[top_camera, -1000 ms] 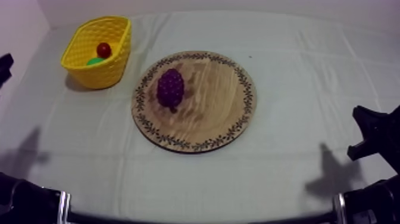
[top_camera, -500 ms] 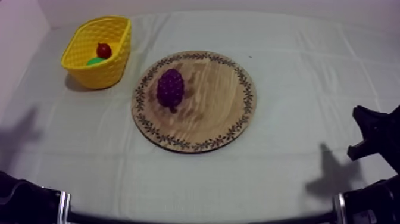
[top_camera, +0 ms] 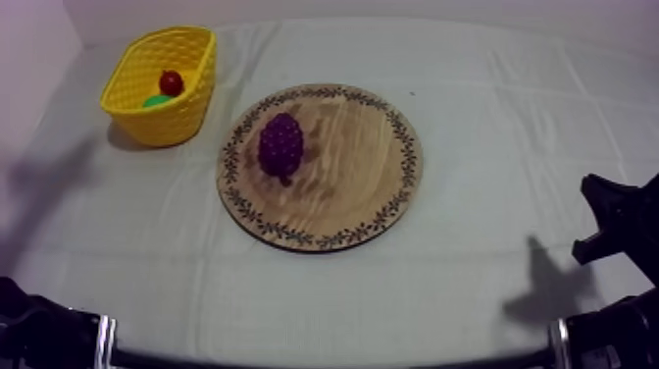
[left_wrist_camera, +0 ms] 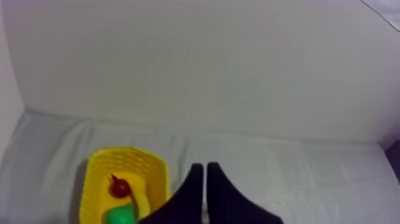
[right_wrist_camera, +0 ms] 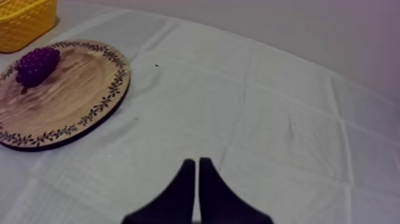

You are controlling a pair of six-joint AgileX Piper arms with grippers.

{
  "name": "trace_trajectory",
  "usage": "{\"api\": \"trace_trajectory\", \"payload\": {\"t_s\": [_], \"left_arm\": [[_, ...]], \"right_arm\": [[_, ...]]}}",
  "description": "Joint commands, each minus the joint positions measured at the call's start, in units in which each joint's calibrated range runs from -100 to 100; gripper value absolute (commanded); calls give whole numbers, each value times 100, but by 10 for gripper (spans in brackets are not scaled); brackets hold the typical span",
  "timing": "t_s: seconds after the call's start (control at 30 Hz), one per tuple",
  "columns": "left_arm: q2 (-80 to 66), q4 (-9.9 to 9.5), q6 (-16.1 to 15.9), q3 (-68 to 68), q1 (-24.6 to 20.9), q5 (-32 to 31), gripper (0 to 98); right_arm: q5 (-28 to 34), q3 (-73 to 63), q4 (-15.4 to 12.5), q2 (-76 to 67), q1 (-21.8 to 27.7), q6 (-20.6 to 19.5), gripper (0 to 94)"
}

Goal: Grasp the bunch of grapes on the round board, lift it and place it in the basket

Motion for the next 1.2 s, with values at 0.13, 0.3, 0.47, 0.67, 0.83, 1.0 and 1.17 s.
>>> {"api": "trace_trajectory", "payload": {"t_s": [0.13,0.3,0.47,0.67,0.83,1.0,1.17], "left_arm": [[920,-231,409,-365,583,580,0],[1479,-341,631,-309,837,724,0],[1997,-379,759,-305,982,906,0],[2510,-365,819,-207,1071,945,0],[2768,-339,765,-166,1094,894,0],[2855,-345,717,-173,1093,797,12],[2840,-409,851,-129,1130,836,240]], "right_arm": [[0,-3,1,-1,2,-2,4],[0,-3,1,-1,2,-2,4],[0,-3,1,-1,2,-2,4],[0,-3,1,-1,2,-2,4],[0,-3,1,-1,2,-2,4],[0,-3,1,-1,2,-2,4],[0,-3,1,-1,2,-2,4]]}}
